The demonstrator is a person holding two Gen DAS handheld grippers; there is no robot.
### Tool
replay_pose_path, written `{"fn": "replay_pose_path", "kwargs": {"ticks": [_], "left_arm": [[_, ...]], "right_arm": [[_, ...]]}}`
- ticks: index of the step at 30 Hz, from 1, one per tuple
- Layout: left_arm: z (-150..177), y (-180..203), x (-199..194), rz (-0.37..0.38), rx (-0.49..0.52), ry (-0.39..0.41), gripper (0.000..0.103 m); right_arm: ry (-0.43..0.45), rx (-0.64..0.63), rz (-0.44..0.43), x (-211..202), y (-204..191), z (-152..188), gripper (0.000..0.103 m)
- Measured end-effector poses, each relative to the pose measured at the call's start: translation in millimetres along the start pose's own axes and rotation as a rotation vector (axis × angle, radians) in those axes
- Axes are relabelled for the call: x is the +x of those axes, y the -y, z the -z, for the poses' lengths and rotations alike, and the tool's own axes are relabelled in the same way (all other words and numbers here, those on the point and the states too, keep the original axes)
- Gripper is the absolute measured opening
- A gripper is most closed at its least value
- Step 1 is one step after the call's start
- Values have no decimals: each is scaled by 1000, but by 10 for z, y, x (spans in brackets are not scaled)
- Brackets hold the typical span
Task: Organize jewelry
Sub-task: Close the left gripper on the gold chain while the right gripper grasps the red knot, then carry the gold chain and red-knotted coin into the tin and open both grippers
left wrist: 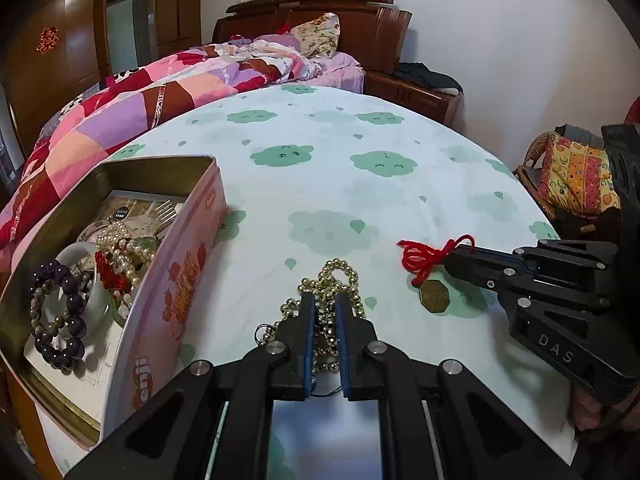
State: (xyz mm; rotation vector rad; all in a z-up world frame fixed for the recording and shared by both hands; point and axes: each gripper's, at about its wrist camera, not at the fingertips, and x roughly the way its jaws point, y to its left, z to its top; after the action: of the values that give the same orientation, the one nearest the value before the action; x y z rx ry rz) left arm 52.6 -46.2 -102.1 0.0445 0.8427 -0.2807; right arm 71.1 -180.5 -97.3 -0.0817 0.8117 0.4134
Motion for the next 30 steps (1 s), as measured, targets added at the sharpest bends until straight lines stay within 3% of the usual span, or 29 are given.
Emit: {"fn": "replay_pose_path", "kwargs": {"ticks": [30], "left_arm": [[-45,-131,-688,-26,-25,183,9]], "right_arm": [[199,-43,-52,-567,-266,-282,4]]}}
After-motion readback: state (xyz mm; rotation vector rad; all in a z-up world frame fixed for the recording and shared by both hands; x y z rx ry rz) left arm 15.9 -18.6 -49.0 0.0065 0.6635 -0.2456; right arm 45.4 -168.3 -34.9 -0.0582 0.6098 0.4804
